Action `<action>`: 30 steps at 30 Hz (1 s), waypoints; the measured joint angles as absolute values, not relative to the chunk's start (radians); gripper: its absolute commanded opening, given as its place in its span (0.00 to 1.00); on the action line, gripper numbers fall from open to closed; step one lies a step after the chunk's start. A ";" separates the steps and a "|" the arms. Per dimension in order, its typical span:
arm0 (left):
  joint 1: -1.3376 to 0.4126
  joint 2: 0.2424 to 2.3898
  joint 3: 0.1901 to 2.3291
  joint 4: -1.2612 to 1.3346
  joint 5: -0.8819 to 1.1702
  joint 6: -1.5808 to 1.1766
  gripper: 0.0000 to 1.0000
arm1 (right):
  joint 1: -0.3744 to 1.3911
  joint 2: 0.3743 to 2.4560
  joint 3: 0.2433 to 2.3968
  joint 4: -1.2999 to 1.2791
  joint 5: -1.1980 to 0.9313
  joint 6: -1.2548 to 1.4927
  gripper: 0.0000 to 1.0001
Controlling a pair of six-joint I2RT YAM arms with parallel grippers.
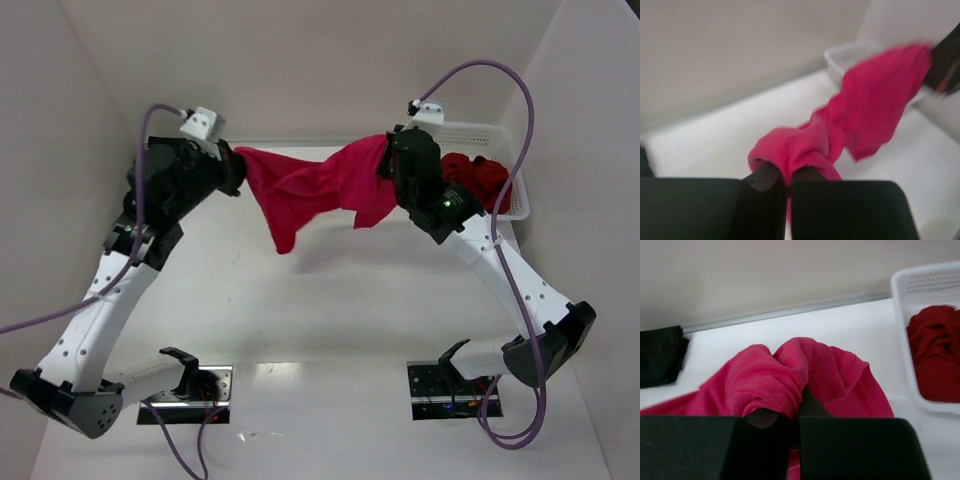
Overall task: Fold and stack the t-shirts
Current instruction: Flatten out the tshirt
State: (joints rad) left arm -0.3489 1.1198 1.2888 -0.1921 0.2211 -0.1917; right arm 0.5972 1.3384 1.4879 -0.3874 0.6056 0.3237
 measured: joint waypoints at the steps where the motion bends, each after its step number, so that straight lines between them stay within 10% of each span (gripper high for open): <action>1: -0.349 1.108 1.341 -0.207 0.204 -0.192 0.00 | 0.589 1.338 1.468 -0.381 0.582 0.338 0.11; 18: -0.347 1.175 1.468 -0.373 -0.134 -0.244 0.00 | 0.540 1.307 1.240 -0.299 0.314 0.488 0.23; 30: -0.347 1.174 1.335 -0.372 -0.138 -0.296 0.00 | 0.527 1.197 0.982 -0.282 0.150 0.558 0.00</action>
State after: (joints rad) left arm -0.3473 1.1740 1.3350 -0.3717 -0.1375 -0.2958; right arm 0.5266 1.1973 0.9825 -0.2825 0.1505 0.5583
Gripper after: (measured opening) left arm 0.012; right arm 0.026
